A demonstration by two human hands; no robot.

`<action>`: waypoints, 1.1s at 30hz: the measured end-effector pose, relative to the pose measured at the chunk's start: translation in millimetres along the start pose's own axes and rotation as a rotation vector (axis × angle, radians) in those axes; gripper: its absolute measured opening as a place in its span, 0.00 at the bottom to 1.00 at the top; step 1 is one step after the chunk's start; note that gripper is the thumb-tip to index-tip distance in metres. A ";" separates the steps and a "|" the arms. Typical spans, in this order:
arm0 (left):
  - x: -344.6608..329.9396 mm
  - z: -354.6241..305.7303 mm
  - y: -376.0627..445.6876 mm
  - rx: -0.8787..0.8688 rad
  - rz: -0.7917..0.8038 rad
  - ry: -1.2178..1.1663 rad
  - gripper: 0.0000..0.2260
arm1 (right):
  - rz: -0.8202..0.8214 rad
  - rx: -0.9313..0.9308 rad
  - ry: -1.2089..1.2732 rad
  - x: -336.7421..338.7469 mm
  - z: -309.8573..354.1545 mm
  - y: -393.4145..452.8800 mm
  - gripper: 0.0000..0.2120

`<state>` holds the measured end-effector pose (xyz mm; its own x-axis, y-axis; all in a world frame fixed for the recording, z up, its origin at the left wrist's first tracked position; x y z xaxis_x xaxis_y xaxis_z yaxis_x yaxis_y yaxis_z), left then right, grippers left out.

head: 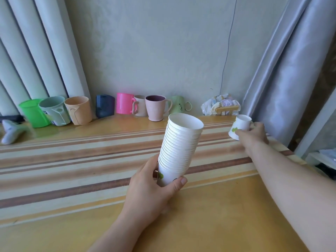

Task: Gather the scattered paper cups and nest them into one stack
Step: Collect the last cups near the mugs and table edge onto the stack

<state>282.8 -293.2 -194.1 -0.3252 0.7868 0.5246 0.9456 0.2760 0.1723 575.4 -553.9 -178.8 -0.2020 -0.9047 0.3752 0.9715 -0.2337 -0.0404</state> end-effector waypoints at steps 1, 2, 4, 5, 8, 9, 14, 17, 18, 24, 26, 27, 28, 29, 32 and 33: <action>0.1 0.5 -0.2 0.007 0.000 -0.001 0.25 | 0.010 0.016 -0.020 -3.3 0.2 -1.2 0.30; 0.3 1.2 -0.2 0.013 -0.001 -0.002 0.24 | 0.034 0.038 -0.063 -7.4 0.7 -3.5 0.31; 0.3 1.6 -1.0 0.027 0.003 -0.009 0.24 | 0.087 0.072 -0.158 -15.3 2.4 -11.1 0.39; 0.4 1.2 -1.6 0.033 0.007 -0.013 0.23 | 0.106 0.070 -0.177 -18.4 3.0 -13.5 0.44; 0.5 -0.2 -2.1 0.040 0.017 -0.020 0.23 | 0.156 0.077 -0.170 -21.2 11.5 -16.6 0.52; 0.3 -0.8 -2.0 0.041 0.023 -0.024 0.23 | 0.172 0.096 -0.153 -21.2 15.9 -16.0 0.53; -0.9 -0.9 -1.2 0.036 0.020 -0.019 0.22 | 0.225 0.281 -0.492 -30.6 40.8 -8.7 0.52; -0.2 -0.2 -0.6 0.037 0.010 -0.010 0.22 | 0.221 0.389 -0.669 -37.9 40.3 -2.7 0.30; -0.1 0.0 -0.4 0.037 0.009 -0.008 0.22 | 0.173 0.411 -0.618 -37.5 38.8 -3.0 0.20; -0.1 0.2 0.4 0.034 0.025 -0.007 0.23 | 0.074 0.478 -0.505 -13.1 30.3 -25.5 0.24; 0.9 -1.5 0.0 0.035 0.026 -0.002 0.23 | 0.146 0.428 -0.546 -2.3 21.9 -33.4 0.36; 1.1 -3.1 -0.3 0.036 0.029 -0.004 0.23 | 0.185 0.383 -0.550 4.8 17.3 -37.2 0.40; 1.2 -4.4 -0.6 0.038 0.033 -0.005 0.23 | 0.222 0.323 -0.558 12.1 12.9 -41.4 0.41; 1.4 -5.2 -0.8 0.040 0.036 -0.007 0.23 | 0.258 0.260 -0.575 19.2 8.0 -45.0 0.41; 1.0 -5.6 -2.0 0.039 0.045 -0.011 0.24 | 0.353 0.107 -0.557 35.2 0.4 -62.1 0.37; 1.3 -5.7 -2.3 0.037 0.046 -0.013 0.24 | 0.392 0.075 -0.452 36.7 -0.3 -68.4 0.34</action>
<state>280.3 -296.0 -189.1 -0.2815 0.8063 0.5202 0.9587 0.2593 0.1168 501.5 -571.2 -162.5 0.2297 -0.6731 0.7030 0.9723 0.1275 -0.1957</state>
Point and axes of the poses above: each hand's wrist, its own y-axis towards the middle knuckle, its own x-axis out of the back of the hand, z = x × y, the point moved 2 cm from there along y, towards the middle knuckle, and after that the axes turned 10 degrees about z, right-handed, at the moved point
